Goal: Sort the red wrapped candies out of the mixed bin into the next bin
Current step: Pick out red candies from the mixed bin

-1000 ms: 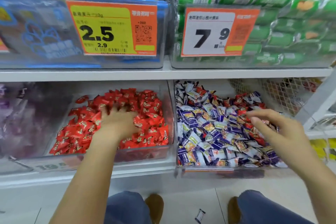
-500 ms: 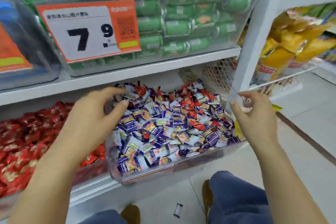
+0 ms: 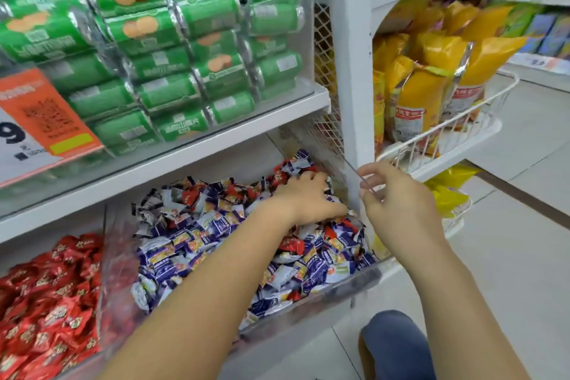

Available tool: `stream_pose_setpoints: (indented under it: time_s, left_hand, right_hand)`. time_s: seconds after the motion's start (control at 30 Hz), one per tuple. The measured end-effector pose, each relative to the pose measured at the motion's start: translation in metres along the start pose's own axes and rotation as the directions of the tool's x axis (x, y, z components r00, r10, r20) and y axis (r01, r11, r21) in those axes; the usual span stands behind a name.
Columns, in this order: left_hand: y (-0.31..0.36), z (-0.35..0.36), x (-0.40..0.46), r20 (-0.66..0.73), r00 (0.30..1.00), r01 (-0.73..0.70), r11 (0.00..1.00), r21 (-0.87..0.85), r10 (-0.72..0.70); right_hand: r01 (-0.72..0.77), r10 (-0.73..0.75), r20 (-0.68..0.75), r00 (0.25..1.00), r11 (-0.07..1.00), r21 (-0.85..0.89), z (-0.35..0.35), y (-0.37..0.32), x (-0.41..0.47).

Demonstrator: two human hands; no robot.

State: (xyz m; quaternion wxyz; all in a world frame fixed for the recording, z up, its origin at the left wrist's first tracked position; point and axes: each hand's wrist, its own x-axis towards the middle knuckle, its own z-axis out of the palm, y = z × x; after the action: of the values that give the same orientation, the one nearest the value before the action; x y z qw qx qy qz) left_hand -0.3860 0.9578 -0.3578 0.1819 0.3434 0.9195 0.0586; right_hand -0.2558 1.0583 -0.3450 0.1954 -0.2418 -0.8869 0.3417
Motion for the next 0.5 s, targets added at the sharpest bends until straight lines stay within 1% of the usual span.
stream_pose_setpoints:
  time_s: [0.07,0.13,0.2,0.27,0.33,0.4,0.43,0.5]
  left_hand:
    - [-0.002,-0.005,0.016,0.143,0.987,0.066,0.996,0.06,-0.074]
    - [-0.004,-0.011,0.024,0.203,0.974,0.071,0.988,0.134,-0.097]
    - [-0.003,-0.014,0.026,0.193,0.976,0.039,0.959,0.281,-0.096]
    - [-0.003,-0.017,0.025,0.153,0.983,0.022,0.892,0.452,-0.101]
    - [-0.01,-0.023,0.018,0.146,0.983,0.014,0.832,0.554,-0.113]
    - [-0.023,-0.029,0.001,0.155,0.982,-0.003,0.818,0.576,-0.106]
    - [-0.03,-0.032,-0.011,0.155,0.983,-0.006,0.832,0.555,-0.096]
    - [-0.046,-0.038,-0.042,0.112,0.991,0.009,0.869,0.496,-0.074]
  right_hand:
    - [0.002,-0.002,0.031,1.0,1.0,0.004,-0.002,0.001,0.002]
    - [0.013,-0.013,0.054,0.998,1.0,-0.006,-0.004,0.001,0.005]
    - [0.026,-0.026,0.061,0.998,1.0,-0.012,-0.005,0.0,0.005]
    - [0.028,-0.027,0.07,0.997,0.999,-0.021,-0.006,-0.001,0.004]
    - [0.024,-0.022,0.079,0.997,0.999,-0.027,-0.007,-0.001,0.004]
    - [0.028,-0.026,0.083,0.996,0.999,-0.02,-0.006,-0.001,0.004]
    - [0.028,-0.026,0.086,0.996,0.999,-0.021,-0.006,-0.001,0.003]
    - [0.023,-0.022,0.088,0.996,1.0,-0.019,-0.007,-0.002,0.002]
